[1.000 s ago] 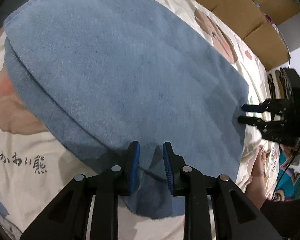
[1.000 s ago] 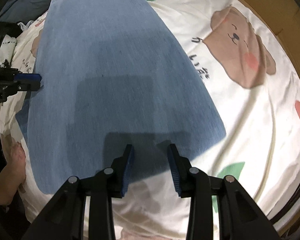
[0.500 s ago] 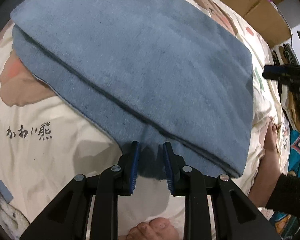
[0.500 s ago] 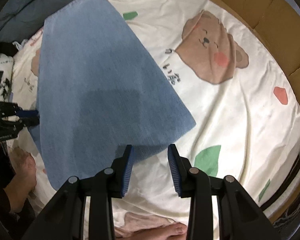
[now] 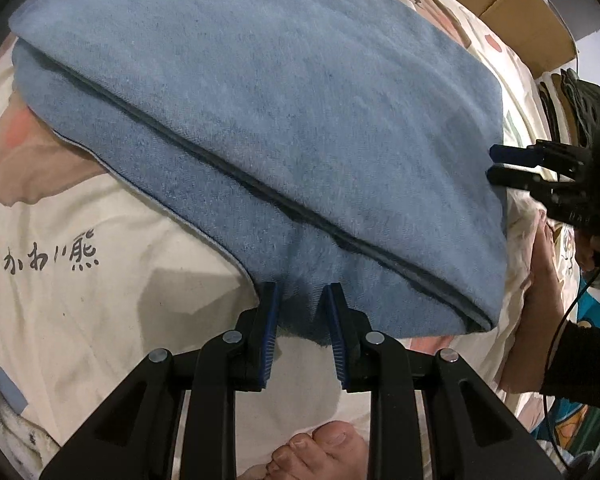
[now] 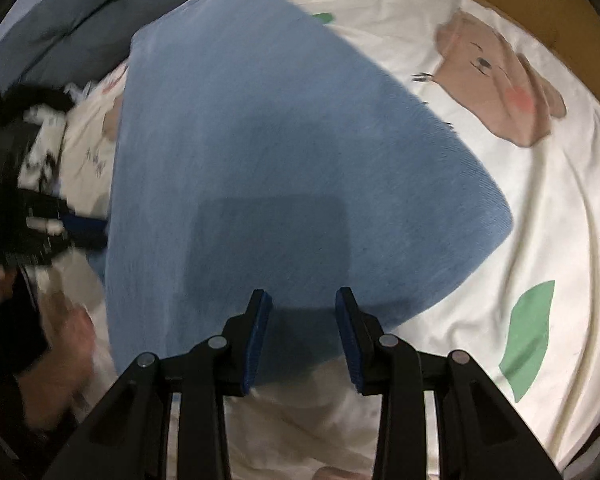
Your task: Fold clothes
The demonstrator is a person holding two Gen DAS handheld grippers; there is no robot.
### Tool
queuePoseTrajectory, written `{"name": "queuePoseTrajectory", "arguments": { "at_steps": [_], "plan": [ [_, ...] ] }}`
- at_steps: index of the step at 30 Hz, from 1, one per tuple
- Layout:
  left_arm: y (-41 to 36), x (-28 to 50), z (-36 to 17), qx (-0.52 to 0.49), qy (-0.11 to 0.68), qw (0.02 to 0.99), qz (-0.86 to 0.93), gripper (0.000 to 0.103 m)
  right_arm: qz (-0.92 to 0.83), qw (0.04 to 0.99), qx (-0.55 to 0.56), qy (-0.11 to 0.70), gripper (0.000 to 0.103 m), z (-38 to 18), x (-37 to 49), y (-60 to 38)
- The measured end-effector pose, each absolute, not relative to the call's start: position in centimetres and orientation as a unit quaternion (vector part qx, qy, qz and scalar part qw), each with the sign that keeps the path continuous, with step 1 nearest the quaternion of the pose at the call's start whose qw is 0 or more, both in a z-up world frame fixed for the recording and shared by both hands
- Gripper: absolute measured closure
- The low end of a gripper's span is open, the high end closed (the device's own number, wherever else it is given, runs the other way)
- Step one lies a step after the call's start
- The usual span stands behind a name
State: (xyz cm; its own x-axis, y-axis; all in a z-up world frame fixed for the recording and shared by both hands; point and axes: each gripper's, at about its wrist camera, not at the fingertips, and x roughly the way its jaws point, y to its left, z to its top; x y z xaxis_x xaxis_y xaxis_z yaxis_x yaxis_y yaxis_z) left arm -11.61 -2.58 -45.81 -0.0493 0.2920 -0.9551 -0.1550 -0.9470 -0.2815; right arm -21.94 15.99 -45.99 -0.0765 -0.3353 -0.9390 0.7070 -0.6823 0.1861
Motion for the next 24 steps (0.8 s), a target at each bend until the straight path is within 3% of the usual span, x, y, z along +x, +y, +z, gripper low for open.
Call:
{"name": "queuePoseTrajectory", "arguments": {
  "at_steps": [3,12,24],
  "plan": [
    [-2.7,-11.5,-45.4,-0.673,-0.053,0.157,0.721,0.078,-0.704,0.383,0.57,0.18,0.061,-46.1,-21.0,15.2],
    [-2.2,-12.0,-42.6,-0.648,-0.071,0.172,0.738,0.078,-0.672,0.427,0.575,0.186,0.061,-46.1,-18.2,14.0],
    [4.3,-15.7,-43.1,-0.642,-0.057,0.256,0.721,0.078,-0.619,0.505,0.559,0.222,0.061,-47.1,-13.8,11.9]
  ]
}}
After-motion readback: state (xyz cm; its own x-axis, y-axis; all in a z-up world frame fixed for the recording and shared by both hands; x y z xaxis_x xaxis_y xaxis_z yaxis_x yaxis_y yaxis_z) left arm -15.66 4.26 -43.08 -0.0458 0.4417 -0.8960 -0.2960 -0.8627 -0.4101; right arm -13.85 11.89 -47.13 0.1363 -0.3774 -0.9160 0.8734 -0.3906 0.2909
